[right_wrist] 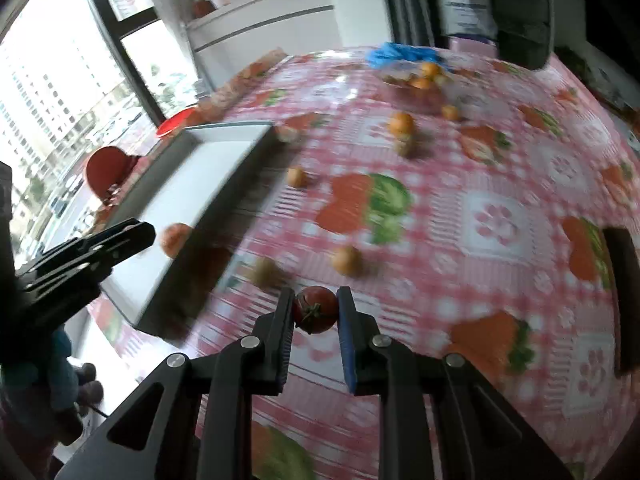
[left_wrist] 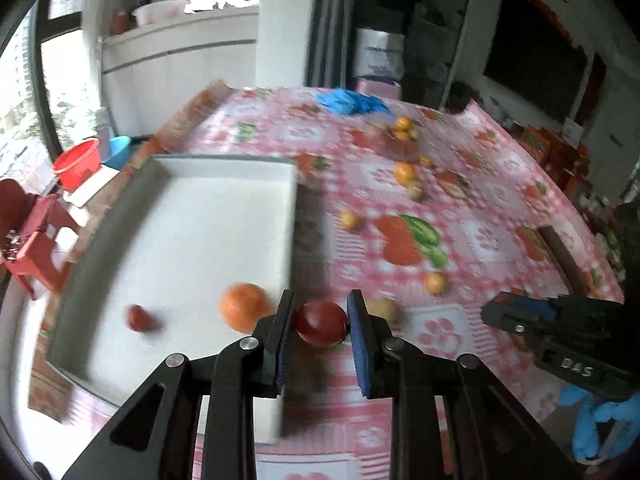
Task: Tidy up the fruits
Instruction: 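Carry both tomatoes over the white tray and open both tools to drop them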
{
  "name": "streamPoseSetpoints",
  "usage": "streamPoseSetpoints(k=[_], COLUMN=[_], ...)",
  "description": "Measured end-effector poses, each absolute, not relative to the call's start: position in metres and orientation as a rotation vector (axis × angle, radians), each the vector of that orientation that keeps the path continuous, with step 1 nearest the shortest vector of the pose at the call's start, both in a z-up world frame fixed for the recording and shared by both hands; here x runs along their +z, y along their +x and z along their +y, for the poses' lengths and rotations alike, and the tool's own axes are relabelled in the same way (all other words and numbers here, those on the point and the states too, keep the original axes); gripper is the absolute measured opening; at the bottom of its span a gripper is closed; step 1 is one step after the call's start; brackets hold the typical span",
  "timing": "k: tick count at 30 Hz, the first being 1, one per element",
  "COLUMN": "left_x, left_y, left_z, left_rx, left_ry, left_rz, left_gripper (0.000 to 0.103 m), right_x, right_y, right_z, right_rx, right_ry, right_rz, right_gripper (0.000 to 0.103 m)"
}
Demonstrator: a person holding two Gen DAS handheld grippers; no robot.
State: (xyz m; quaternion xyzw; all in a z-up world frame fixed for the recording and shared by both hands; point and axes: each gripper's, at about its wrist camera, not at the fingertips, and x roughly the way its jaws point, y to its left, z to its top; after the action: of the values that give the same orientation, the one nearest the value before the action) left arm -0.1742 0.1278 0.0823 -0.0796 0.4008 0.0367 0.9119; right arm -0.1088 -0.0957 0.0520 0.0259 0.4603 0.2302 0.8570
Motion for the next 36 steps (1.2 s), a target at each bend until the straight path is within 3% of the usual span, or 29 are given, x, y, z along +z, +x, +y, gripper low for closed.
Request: streamPoseSetpoints(k=[13, 25, 27, 28, 29, 30, 31, 33, 35, 36], left_x=[0.060, 0.040, 0.038, 0.036, 0.036, 0.035, 0.035, 0.038, 0.043, 0.044], left_y=[-0.185, -0.177, -0.175, -0.175, -0.174, -0.174, -0.174, -0.177, -0.181, -0.181], left_z=[0.220, 0.247, 0.250, 0.252, 0.253, 0.253, 0.253, 0.253, 0.251, 0.250], left_rx=[0.234, 0.272, 0.273, 0.273, 0.276, 0.281, 0.300, 0.339, 0.339, 0.328], left_ry=[-0.204, -0.200, -0.213, -0.218, -0.221, -0.220, -0.210, -0.198, -0.186, -0.183], left_rz=[0.838, 0.861, 0.874, 0.879, 0.882, 0.886, 0.892, 0.859, 0.818, 0.822], left_gripper=[0.027, 0.027, 0.027, 0.028, 0.031, 0.047, 0.078, 0.103, 0.103, 0.103], right_x=[0.056, 0.032, 0.031, 0.032, 0.033, 0.035, 0.037, 0.041, 0.046, 0.048], right_y=[-0.069, -0.047, -0.046, -0.045, -0.044, -0.044, -0.045, -0.047, -0.047, -0.048], right_z=[0.030, 0.088, 0.090, 0.089, 0.088, 0.086, 0.086, 0.083, 0.080, 0.078], right_rx=[0.638, 0.676, 0.679, 0.672, 0.664, 0.656, 0.654, 0.658, 0.656, 0.656], right_ry=[-0.048, -0.132, -0.131, -0.127, -0.127, -0.131, -0.136, -0.150, -0.151, -0.149], right_rz=[0.999, 1.077, 1.083, 1.077, 1.071, 1.059, 1.047, 1.028, 1.016, 1.013], right_gripper=[0.023, 0.024, 0.032, 0.044, 0.062, 0.068, 0.070, 0.072, 0.082, 0.082])
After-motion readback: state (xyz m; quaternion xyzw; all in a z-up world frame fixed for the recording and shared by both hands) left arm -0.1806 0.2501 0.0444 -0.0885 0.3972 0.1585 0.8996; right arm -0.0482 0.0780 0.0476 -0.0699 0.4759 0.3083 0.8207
